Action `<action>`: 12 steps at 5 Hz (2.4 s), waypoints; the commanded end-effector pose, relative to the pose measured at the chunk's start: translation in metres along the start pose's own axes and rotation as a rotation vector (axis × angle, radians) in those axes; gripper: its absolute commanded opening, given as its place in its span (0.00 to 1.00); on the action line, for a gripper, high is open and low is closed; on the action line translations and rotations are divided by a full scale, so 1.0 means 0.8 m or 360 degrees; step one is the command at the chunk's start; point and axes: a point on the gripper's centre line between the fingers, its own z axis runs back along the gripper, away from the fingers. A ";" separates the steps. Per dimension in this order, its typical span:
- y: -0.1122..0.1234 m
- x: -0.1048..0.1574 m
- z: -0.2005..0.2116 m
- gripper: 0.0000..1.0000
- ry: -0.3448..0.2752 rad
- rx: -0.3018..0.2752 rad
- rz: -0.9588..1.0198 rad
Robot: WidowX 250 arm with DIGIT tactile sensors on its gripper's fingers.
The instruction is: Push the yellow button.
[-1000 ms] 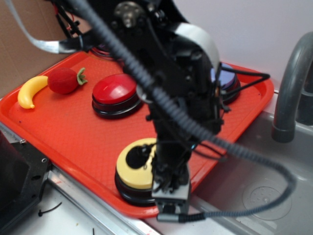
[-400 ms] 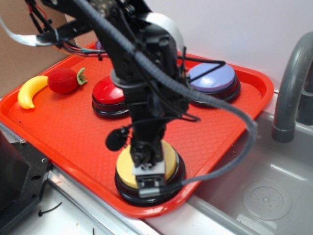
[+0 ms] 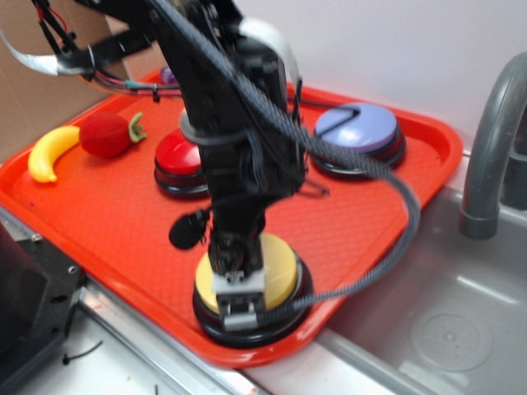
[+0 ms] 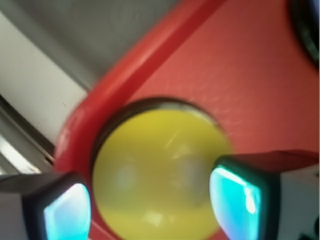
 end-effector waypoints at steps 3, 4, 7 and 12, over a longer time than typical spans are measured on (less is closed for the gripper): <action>0.005 -0.015 0.051 1.00 0.0011 -0.0005 0.0099; 0.012 -0.018 0.068 1.00 -0.0011 -0.0001 0.0135; 0.017 -0.023 0.092 1.00 -0.0067 0.0007 0.0207; 0.026 -0.036 0.131 1.00 -0.0068 0.0043 0.0280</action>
